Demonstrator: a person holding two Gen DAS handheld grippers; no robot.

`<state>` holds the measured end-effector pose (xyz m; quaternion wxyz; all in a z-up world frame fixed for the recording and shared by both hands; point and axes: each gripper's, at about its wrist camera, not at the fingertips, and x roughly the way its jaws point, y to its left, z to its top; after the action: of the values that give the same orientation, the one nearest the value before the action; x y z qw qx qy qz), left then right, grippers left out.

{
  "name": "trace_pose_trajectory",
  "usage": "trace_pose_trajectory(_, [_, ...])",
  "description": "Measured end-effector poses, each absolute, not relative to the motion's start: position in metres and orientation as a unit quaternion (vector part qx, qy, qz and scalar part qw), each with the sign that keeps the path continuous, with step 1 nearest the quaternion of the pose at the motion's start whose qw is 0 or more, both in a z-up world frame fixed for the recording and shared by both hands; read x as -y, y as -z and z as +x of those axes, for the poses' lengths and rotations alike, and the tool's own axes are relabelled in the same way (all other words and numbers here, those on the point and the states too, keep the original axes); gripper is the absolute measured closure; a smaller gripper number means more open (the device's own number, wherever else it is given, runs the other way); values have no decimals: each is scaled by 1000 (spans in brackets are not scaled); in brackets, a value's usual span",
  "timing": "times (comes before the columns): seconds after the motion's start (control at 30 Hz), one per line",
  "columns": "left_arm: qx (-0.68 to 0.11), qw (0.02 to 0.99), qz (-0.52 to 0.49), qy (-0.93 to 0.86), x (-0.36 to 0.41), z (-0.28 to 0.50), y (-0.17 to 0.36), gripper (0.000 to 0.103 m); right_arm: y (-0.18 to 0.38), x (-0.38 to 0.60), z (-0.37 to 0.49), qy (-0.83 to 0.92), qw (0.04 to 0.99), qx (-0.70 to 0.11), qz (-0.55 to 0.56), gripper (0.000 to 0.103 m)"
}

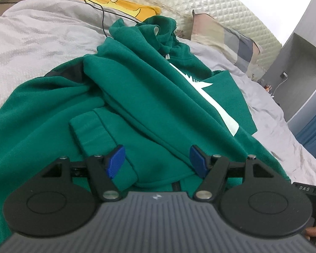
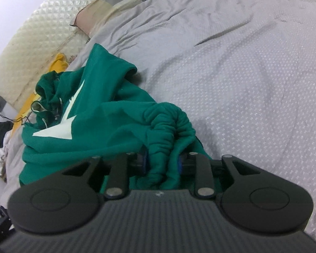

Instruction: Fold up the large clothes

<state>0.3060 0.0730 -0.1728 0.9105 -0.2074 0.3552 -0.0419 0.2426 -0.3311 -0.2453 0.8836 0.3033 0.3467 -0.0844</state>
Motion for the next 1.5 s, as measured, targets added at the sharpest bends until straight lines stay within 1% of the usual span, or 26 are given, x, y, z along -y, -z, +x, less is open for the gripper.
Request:
trace_pose_trajectory(0.07, [-353, 913, -202, 42, -71, 306, 172, 31, 239, 331, 242, 91, 887, -341, 299, 62])
trace_pose_trajectory(0.13, [-350, 916, -192, 43, -69, 307, 170, 31, 230, 330, 240, 99, 896, -329, 282, 51])
trace_pose_trajectory(0.23, [-341, 922, -178, 47, -66, 306, 167, 31, 214, 324, 234, 98, 918, -293, 249, 45])
trace_pose_trajectory(0.3, [-336, 925, -171, 53, -63, 306, 165, 31, 203, 316, 230, 78, 934, -265, 227, 45])
trace_pose_trajectory(0.4, [-330, 927, -168, 59, -59, 308, 164, 31, 190, 296, 230, 69, 954, -241, 164, 45])
trace_pose_trajectory(0.47, [-327, 928, -169, 59, -58, 311, 165, 31, 187, 287, 230, 46, 961, -233, 146, 44])
trace_pose_trajectory(0.63, [-321, 931, -163, 57, -54, 322, 170, 31, 200, 277, 247, -28, 950, -266, 161, 45])
trace_pose_trajectory(0.73, [-317, 937, -129, 68, -43, 341, 171, 31, 212, 273, 263, -49, 940, -293, 168, 46])
trace_pose_trajectory(0.87, [-311, 945, -82, 63, -35, 362, 176, 31, 224, 272, 278, -58, 936, -305, 164, 46])
trace_pose_trajectory(1.03, [-340, 936, -78, 40, -40, 386, 194, 31, 243, 265, 290, -54, 931, -331, 143, 48])
trace_pose_trajectory(1.13, [-355, 932, -64, 33, -39, 396, 204, 31, 252, 253, 294, -52, 930, -349, 103, 48])
trace_pose_trajectory(1.2, [-366, 929, -51, 30, -37, 401, 211, 31, 256, 246, 296, -50, 931, -353, 82, 48])
trace_pose_trajectory(1.3, [-375, 926, -43, 29, -34, 404, 218, 31, 260, 247, 297, -48, 930, -356, 82, 48])
trace_pose_trajectory(1.5, [-367, 928, -57, 22, -37, 402, 217, 31, 261, 248, 291, -44, 936, -339, 86, 49])
